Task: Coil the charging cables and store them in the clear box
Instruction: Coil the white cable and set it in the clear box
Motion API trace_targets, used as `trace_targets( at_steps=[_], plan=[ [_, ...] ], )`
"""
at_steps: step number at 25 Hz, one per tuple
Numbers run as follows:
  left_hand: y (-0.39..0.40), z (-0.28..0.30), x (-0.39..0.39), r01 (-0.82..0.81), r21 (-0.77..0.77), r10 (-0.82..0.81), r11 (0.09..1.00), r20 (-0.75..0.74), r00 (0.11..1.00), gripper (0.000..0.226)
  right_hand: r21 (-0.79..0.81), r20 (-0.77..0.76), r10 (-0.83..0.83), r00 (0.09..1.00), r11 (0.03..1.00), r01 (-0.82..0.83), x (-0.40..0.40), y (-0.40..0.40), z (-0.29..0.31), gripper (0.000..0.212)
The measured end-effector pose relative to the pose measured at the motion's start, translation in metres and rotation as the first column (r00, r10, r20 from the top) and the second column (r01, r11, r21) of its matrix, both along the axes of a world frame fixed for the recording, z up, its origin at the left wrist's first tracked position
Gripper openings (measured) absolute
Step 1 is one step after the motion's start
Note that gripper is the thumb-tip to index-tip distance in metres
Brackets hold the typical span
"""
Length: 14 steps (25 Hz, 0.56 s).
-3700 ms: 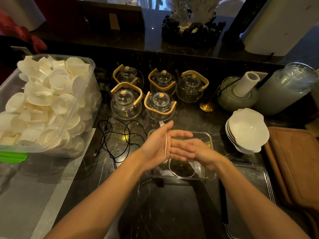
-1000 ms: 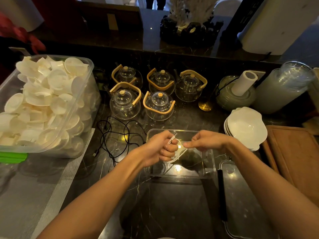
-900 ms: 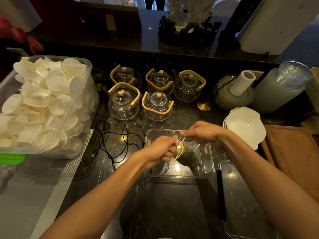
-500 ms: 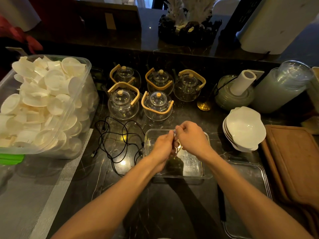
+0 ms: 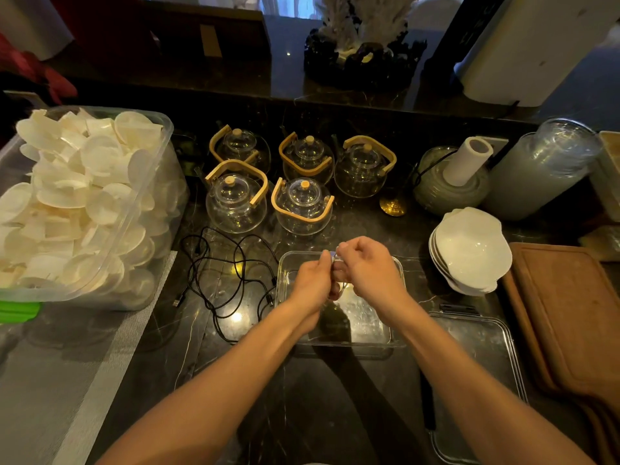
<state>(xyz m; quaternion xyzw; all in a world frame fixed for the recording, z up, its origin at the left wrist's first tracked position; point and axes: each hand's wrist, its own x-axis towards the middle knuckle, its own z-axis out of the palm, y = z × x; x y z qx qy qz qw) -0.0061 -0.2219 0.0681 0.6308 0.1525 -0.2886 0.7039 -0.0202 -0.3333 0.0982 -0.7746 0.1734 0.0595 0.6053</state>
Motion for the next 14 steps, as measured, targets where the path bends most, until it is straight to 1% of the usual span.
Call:
trace_targets(
  at_steps=[1, 3, 5, 6, 7, 9, 11, 14],
  plan=[
    [-0.001, 0.001, 0.001, -0.027, -0.030, 0.026, 0.999, -0.027, 0.999, 0.048, -0.084, 0.045, 0.014, 0.999, 0.996, -0.010, -0.003, 0.004, 0.000, 0.021],
    [-0.002, 0.003, 0.003, -0.068, -0.073, 0.062, 0.995, -0.083, 0.995, 0.047, -0.283, 0.118, 0.097, 0.988, 0.957, -0.060, -0.014, 0.007, -0.004, 0.019],
    [0.001, 0.005, 0.006, -0.081, -0.108, 0.069, 0.991, -0.111, 0.991, 0.046, -0.401, 0.165, 0.197, 0.966, 0.909, -0.116, -0.027, 0.010, -0.010, 0.020],
    [0.002, 0.007, 0.009, -0.109, -0.157, 0.090, 0.982, -0.123, 0.988, 0.045, -0.436, 0.167, 0.247, 0.954, 0.887, -0.153, -0.032, 0.012, -0.015, 0.020],
    [0.003, 0.009, 0.011, -0.162, -0.225, 0.130, 0.961, -0.150, 0.980, 0.042, -0.448, 0.159, 0.289, 0.944, 0.873, -0.192, -0.038, 0.015, -0.021, 0.020],
    [0.006, 0.013, 0.017, -0.247, -0.314, 0.195, 0.917, -0.188, 0.963, 0.034, -0.395, 0.145, 0.307, 0.941, 0.890, -0.229, -0.048, 0.018, -0.033, 0.021],
    [0.009, 0.012, 0.020, -0.253, -0.325, 0.213, 0.911, -0.156, 0.965, 0.031, -0.328, 0.134, 0.256, 0.957, 0.923, -0.201, -0.052, 0.016, -0.042, 0.025],
    [0.012, 0.009, 0.018, -0.208, -0.327, 0.179, 0.922, -0.117, 0.977, 0.032, -0.361, 0.107, 0.161, 0.981, 0.926, -0.113, -0.050, 0.007, -0.042, 0.040]
  ],
)
